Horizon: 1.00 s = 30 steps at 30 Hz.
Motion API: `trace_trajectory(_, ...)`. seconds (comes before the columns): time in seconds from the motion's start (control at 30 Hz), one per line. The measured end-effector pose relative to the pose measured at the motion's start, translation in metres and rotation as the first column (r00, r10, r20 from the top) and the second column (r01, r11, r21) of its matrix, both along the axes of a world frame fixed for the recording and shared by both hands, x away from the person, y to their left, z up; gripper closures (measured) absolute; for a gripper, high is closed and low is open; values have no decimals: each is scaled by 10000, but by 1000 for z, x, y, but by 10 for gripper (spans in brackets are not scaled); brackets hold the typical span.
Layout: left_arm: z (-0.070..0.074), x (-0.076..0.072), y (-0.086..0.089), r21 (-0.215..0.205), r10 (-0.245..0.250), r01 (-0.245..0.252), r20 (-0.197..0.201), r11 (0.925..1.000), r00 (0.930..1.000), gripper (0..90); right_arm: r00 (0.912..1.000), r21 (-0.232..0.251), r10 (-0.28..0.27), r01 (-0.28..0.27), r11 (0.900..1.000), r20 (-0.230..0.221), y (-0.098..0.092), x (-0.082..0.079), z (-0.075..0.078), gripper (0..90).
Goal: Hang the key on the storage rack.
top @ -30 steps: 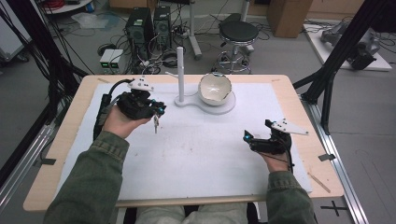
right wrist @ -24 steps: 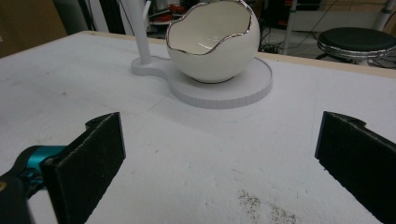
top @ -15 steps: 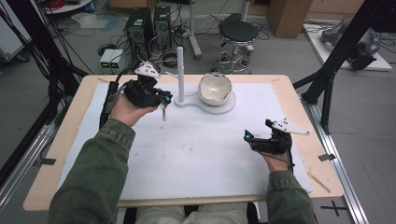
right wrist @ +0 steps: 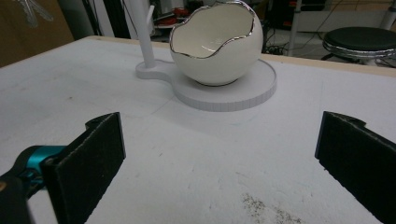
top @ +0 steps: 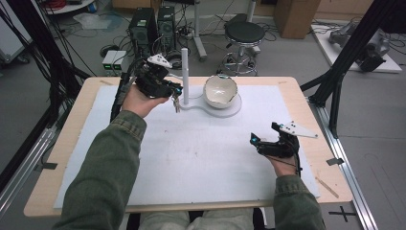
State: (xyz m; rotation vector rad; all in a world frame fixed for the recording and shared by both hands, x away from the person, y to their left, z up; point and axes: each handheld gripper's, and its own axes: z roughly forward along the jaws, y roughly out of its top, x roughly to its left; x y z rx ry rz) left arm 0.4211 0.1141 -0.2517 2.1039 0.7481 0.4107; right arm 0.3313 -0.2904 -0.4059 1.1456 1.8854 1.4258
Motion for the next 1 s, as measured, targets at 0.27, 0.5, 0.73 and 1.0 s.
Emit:
trace_trajectory(0.27,7,11,-7,136,190,-194,262,9997,9995,808,10000,320,59,-61,9995,73,-1,3,0,6)
trace_trajectory(0.5,20,21,-14,103,172,-177,483,9998,9987,808,9999,486,-90,84,9988,136,-2,2,1,6)
trace_trajectory(0.73,29,28,-17,5,290,-291,658,9996,9974,808,9997,465,-150,140,9988,212,-4,0,2,6)
trace_trajectory(1.0,38,37,-19,-168,334,-321,857,9993,9958,808,9998,469,-94,85,9989,186,-3,-2,3,6)
